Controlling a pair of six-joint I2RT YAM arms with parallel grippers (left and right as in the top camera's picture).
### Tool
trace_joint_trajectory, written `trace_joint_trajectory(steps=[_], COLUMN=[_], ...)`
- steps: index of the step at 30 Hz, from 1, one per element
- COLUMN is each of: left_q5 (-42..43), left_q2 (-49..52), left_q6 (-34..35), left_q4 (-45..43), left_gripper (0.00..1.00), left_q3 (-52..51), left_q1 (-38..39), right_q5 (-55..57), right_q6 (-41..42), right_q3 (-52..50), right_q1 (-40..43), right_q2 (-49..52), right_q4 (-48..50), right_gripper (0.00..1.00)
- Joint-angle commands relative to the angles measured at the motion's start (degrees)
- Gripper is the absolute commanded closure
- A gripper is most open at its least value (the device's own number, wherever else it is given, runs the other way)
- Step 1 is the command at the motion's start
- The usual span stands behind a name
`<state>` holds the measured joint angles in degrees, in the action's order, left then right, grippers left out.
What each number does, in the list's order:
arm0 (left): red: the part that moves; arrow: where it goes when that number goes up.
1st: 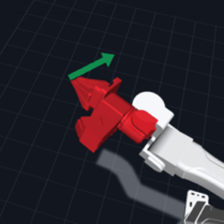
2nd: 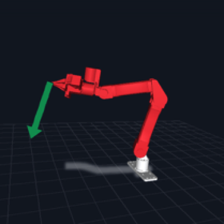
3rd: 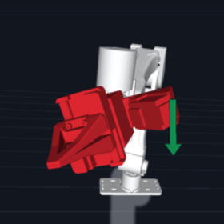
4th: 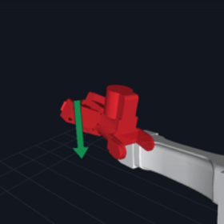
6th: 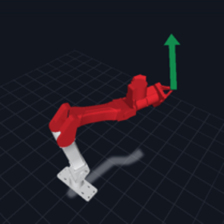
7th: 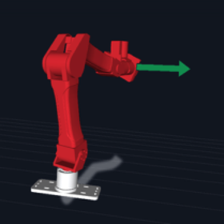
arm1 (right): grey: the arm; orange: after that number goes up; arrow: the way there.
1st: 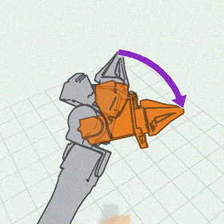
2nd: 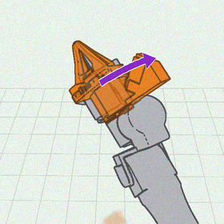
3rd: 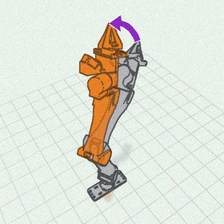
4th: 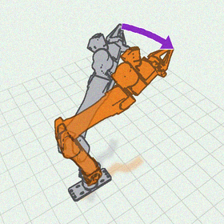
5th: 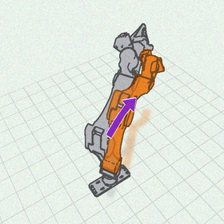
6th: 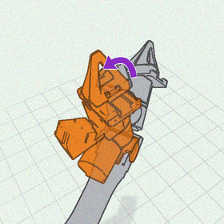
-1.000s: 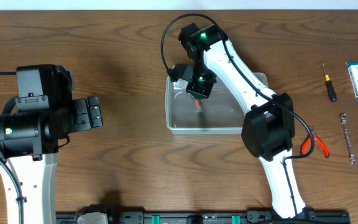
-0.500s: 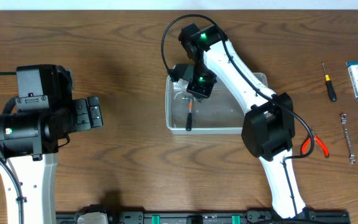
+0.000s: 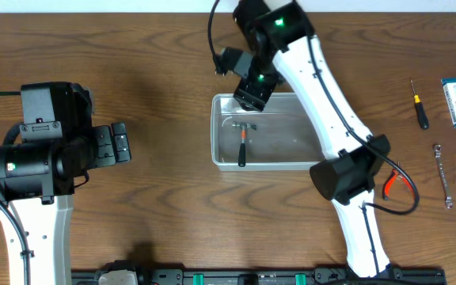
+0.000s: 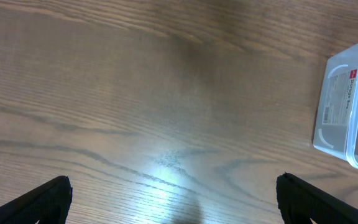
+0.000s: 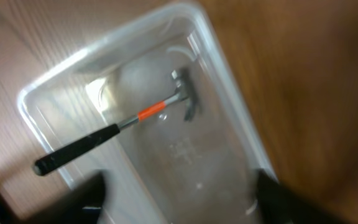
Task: Pack container
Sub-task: 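Raise the right gripper and move it right toward the yellow screwdriver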
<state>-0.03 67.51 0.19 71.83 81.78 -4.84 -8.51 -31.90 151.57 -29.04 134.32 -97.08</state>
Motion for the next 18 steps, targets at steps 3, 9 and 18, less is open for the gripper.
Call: trace_joint_trajectory(steps=[3, 9, 18], left_q5=[-0.46, -0.44, -0.46], left_q2=[0.33, 0.33, 0.33], left_q6=[0.55, 0.55, 0.55], left_q4=[0.15, 0.15, 0.15], left_gripper=[0.02, 0.02, 0.02], left_q3=[0.20, 0.20, 0.20], left_q1=[-0.28, -0.28, -0.28], right_q5=[0.46, 10.56, 17.94], right_q6=[6.86, 21.09, 34.21], right_q3=[3.74, 3.74, 3.37], right_q1=[0.76, 2.54, 11.61], right_q2=[-7.37, -12.96, -18.49], right_q4=[-0.22, -0.24, -0.26], right_gripper=[0.01, 0.01, 0.01])
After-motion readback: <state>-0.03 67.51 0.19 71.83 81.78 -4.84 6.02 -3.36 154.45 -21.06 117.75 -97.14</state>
